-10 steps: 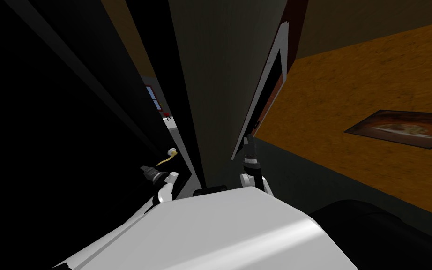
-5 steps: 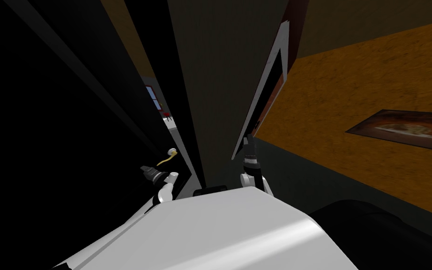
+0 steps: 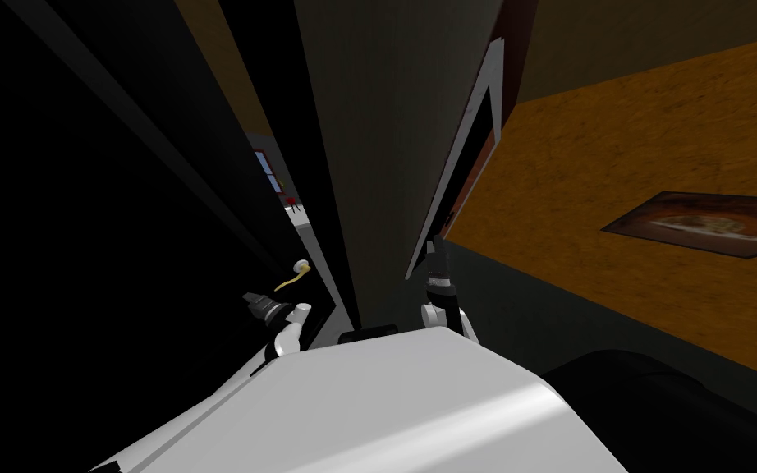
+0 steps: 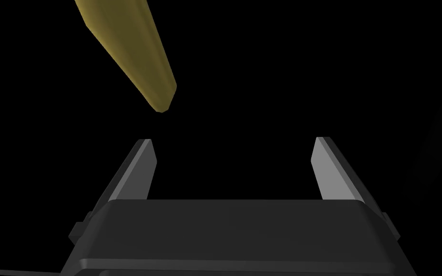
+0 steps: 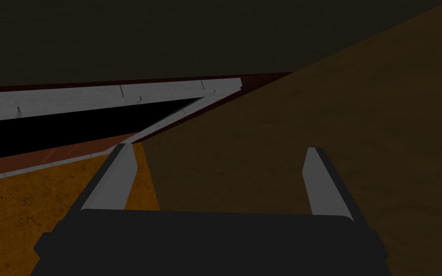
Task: Push the door open
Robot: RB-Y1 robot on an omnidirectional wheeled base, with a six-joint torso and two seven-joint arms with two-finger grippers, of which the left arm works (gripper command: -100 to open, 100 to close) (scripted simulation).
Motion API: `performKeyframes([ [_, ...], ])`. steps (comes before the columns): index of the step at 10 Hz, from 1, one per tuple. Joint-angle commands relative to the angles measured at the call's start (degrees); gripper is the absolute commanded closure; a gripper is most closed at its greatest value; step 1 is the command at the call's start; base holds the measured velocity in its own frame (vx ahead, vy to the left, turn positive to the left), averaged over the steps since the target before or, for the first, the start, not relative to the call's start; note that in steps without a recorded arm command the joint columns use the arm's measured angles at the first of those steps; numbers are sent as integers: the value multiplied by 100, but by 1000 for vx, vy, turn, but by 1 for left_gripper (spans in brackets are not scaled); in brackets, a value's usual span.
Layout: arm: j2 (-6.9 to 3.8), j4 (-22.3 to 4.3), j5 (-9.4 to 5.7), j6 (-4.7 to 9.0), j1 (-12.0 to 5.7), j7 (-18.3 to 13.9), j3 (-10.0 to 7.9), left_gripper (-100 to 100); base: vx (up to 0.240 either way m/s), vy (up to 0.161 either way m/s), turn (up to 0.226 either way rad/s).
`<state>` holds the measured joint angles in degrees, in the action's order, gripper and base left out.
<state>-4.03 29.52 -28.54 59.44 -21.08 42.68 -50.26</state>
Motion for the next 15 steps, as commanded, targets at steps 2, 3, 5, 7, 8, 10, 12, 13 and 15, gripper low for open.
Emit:
performKeyframes([
  [2,-117,-184,-50,153,24,-53,31,-100,-1,3,-9],
  [3,-175,-317,-89,266,44,-94,64,-100,4,-10,29],
  [5,-219,-455,-128,381,56,-135,101,-100,6,-14,41],
  [7,-219,-455,-128,381,56,-135,101,-100,-1,2,-6],
  [8,-219,-455,-128,381,56,-135,101,-100,0,0,0],
  [10,-219,-455,-128,381,56,-135,101,-100,-2,6,-16],
  [12,-219,-455,-128,381,56,-135,101,-100,3,-6,18],
  [13,-219,-455,-128,381,56,-135,101,-100,5,-12,35],
  [15,-225,-545,-197,633,59,-70,69,-100,-12,67,-83],
])
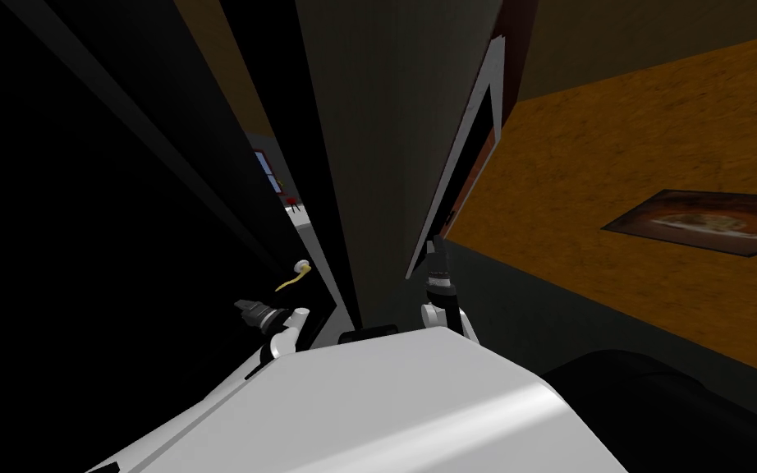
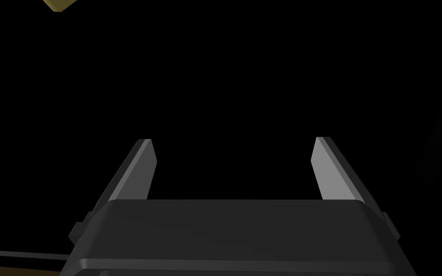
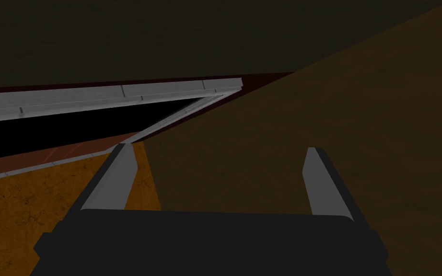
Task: Push the door open
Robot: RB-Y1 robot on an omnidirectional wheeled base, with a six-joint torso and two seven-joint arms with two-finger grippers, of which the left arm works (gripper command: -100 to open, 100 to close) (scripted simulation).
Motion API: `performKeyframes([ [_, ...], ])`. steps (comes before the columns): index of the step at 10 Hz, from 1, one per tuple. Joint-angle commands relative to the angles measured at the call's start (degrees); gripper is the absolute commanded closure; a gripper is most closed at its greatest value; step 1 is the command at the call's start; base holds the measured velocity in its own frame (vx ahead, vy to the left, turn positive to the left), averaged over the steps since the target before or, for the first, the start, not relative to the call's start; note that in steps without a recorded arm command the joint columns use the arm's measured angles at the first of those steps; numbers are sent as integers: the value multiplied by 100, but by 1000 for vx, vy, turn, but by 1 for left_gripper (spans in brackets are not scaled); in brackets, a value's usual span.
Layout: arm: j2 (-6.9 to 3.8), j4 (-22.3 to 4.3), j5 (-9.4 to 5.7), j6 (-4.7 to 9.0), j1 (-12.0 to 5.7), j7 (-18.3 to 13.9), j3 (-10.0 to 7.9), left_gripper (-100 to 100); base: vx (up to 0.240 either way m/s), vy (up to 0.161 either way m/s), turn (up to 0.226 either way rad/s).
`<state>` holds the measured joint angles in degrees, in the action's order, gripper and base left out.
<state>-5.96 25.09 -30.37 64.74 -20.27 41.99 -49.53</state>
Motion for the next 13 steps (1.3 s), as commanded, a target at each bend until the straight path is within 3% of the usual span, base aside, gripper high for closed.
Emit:
performKeyframes([
  [1,-28,-133,-37,190,-23,21,-15,-100,-12,66,-87],
  [6,35,-279,-143,587,-48,123,-59,-100,-10,31,-72],
  [12,35,-279,-143,587,-48,123,-59,-100,1,5,4],
  [13,49,-299,-157,639,-53,137,-64,-100,-3,10,-24],
])
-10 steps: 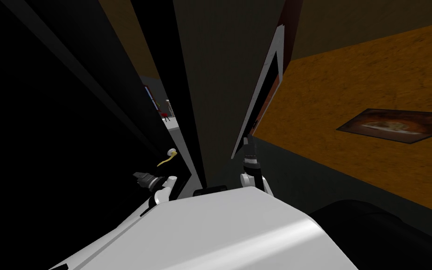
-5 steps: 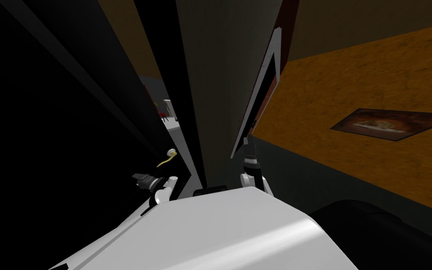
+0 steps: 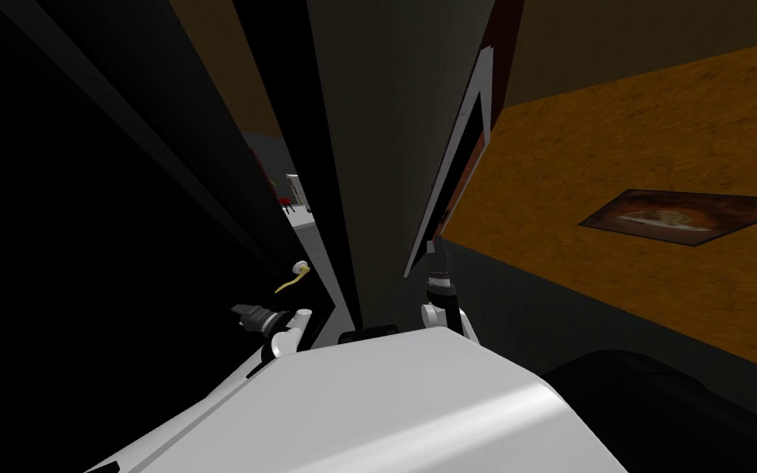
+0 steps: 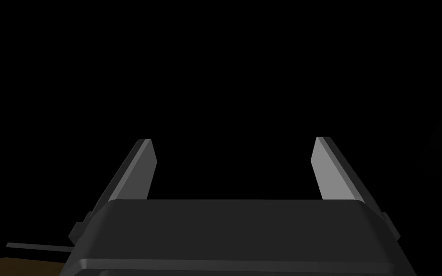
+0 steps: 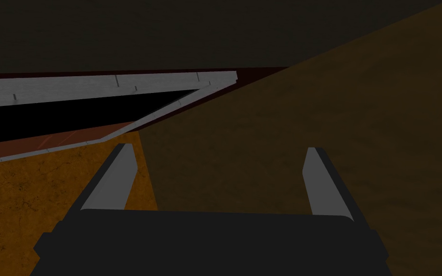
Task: Push the door open
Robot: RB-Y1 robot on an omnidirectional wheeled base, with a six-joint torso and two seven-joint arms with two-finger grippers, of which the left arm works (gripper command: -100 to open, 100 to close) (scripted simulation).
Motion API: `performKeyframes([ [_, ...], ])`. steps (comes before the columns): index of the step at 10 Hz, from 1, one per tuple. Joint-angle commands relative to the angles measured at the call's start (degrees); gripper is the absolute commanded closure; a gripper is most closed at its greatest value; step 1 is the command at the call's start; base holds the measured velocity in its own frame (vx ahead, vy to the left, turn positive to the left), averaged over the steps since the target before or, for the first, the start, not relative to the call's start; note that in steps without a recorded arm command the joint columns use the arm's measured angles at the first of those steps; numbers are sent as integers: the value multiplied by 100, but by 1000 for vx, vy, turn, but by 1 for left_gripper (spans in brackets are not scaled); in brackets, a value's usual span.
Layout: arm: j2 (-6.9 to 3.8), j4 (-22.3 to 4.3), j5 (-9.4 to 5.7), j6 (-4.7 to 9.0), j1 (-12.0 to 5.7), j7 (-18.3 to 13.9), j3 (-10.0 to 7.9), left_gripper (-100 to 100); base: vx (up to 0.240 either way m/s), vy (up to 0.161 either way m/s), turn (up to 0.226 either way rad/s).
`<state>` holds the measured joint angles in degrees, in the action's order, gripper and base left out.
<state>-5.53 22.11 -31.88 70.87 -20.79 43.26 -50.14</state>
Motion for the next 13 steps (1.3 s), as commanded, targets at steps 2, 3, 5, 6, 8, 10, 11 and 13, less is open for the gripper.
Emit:
performKeyframes([
  [2,6,-1,-6,27,-2,10,-3,-100,1,-3,8],
  [3,6,-1,-6,27,-2,10,-3,-100,0,0,0],
  [5,6,-1,-6,27,-2,10,-3,-100,-1,2,-6],
  [6,6,-1,-6,27,-2,10,-3,-100,0,0,0],
  [8,6,-1,-6,27,-2,10,-3,-100,1,-3,9],
  [10,-51,11,-77,113,164,22,161,-100,2,-38,11],
  [11,-70,17,-113,159,242,28,248,-100,0,-113,2],
  [13,-87,33,-199,266,408,42,461,-100,13,-94,76],
])
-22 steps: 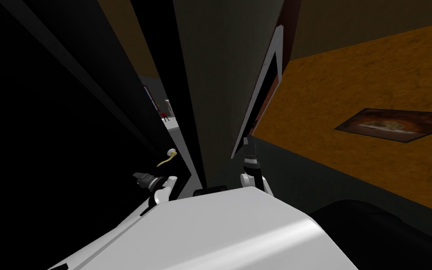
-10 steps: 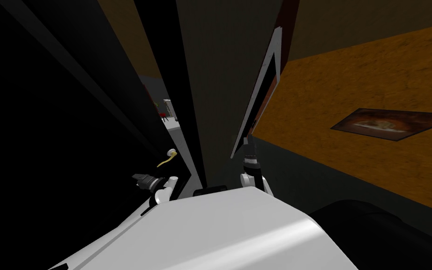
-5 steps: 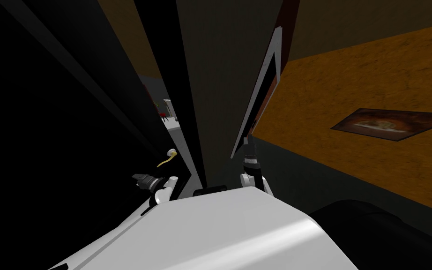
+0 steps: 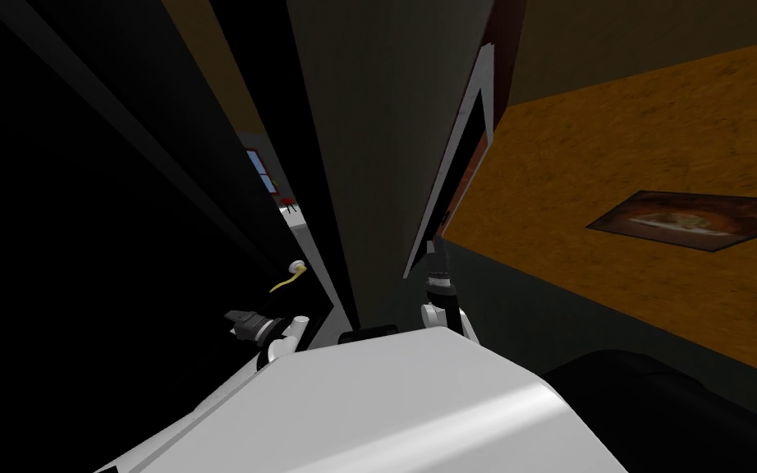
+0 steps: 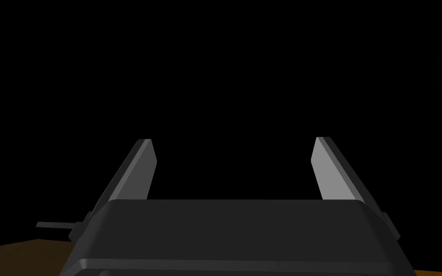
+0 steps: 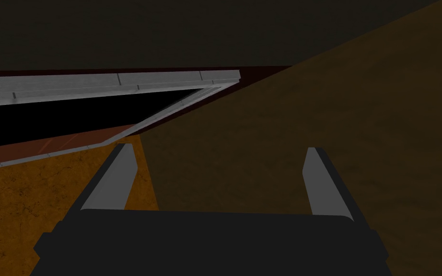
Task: Push the door open
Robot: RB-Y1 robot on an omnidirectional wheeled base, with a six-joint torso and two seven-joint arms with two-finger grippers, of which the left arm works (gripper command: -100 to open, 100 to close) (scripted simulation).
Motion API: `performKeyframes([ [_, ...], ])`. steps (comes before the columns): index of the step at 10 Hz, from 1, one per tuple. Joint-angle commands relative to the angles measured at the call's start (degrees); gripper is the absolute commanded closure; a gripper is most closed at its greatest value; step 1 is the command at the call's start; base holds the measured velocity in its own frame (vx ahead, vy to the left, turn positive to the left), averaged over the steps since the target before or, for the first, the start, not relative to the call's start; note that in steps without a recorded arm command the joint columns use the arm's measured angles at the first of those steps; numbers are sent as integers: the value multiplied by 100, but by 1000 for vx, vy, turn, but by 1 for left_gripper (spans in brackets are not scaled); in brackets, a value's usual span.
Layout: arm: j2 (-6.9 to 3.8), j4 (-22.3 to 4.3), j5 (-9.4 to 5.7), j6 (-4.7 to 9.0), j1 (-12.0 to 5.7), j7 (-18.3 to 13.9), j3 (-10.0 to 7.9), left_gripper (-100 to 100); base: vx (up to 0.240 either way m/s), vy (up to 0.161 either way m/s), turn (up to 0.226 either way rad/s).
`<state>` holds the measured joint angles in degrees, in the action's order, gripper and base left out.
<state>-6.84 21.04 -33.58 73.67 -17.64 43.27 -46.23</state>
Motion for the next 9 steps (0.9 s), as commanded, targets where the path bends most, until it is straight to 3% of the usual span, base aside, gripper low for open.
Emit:
performKeyframes([
  [1,47,145,-57,20,141,46,140,-100,16,-66,94],
  [5,66,154,-104,79,211,54,263,-100,4,-23,23],
  [9,66,154,-104,79,211,54,263,-100,2,-4,11],
])
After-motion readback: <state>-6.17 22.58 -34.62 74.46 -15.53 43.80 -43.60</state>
